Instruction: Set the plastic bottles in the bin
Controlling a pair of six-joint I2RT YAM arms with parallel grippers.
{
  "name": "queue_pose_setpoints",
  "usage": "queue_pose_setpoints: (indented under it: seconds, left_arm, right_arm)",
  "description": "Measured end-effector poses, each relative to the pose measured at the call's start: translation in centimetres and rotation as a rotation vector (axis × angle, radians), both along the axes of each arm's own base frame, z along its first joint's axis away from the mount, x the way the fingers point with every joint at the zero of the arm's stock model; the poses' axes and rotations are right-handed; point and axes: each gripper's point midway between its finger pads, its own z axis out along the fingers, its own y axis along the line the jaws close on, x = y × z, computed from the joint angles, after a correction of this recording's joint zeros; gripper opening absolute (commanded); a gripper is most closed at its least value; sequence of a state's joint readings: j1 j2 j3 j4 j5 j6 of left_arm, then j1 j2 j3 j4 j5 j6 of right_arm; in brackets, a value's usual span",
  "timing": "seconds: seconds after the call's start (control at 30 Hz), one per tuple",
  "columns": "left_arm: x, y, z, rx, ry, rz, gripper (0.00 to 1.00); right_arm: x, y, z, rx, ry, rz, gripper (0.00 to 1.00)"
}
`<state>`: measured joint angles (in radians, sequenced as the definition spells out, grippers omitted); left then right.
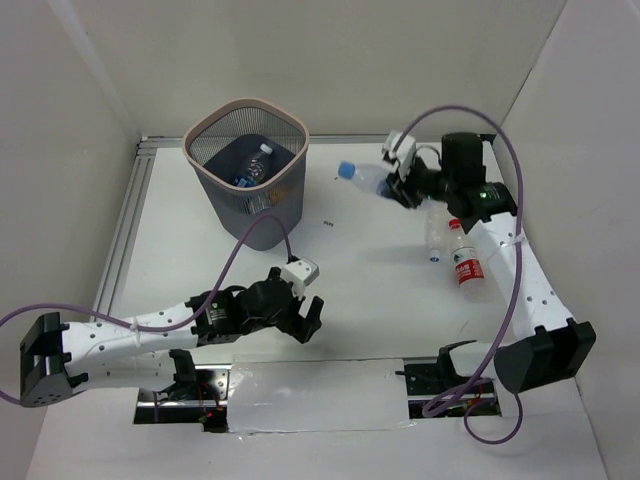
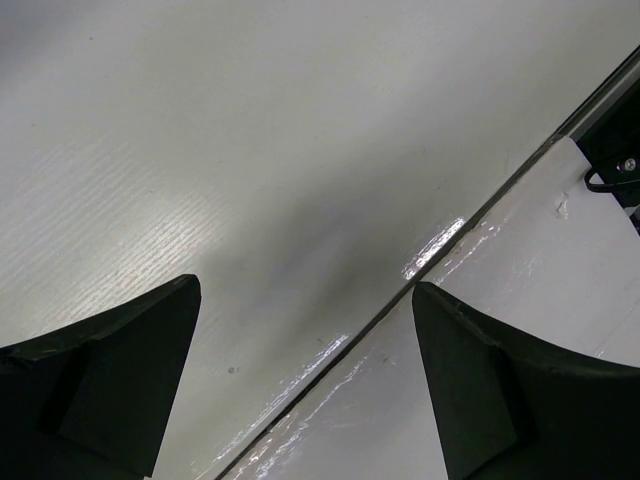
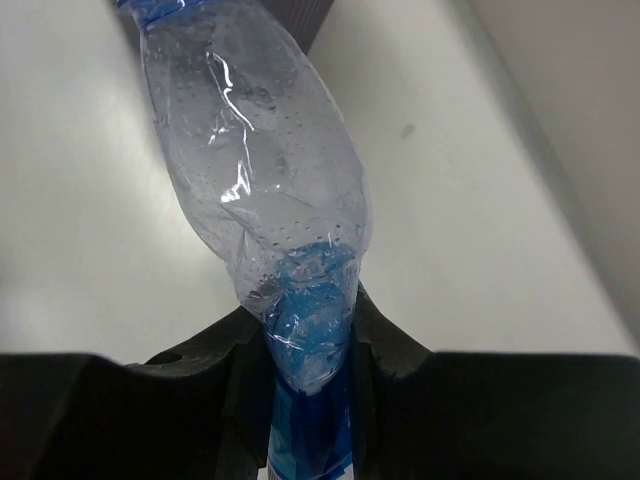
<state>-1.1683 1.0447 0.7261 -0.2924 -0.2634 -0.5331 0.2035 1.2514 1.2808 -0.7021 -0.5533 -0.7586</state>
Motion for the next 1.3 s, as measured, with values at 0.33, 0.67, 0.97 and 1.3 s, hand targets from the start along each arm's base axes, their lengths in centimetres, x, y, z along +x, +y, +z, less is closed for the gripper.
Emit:
queue_pose_setpoints:
  seconds: [0.33, 0.67, 0.97, 1.3]
  left_arm:
    - [-0.7, -0.5, -0.6, -0.026, 0.025, -0.015, 1.00]
    - [-0.9, -1.0, -0.5, -0.056, 0.031, -0.007, 1.00]
    - [0.1, -2.4, -1.3, -0.044, 0.058, 0.045, 1.00]
    - [4.0, -8.6, -0.3, -0.094, 0.098, 0.015, 0.99]
  right_arm:
    - [8.7, 12.6, 23.8, 0.536, -0.362, 0.081, 0.24]
    - [9.9, 29.6, 20.2, 0.764, -0.099, 0.271, 0.64]
    - [13.6, 29.4, 15.2, 0.715, -0.023, 0.164, 1.00]
    - [18.5, 3.2, 17.7, 0.481, -0.222, -0.432, 0.61]
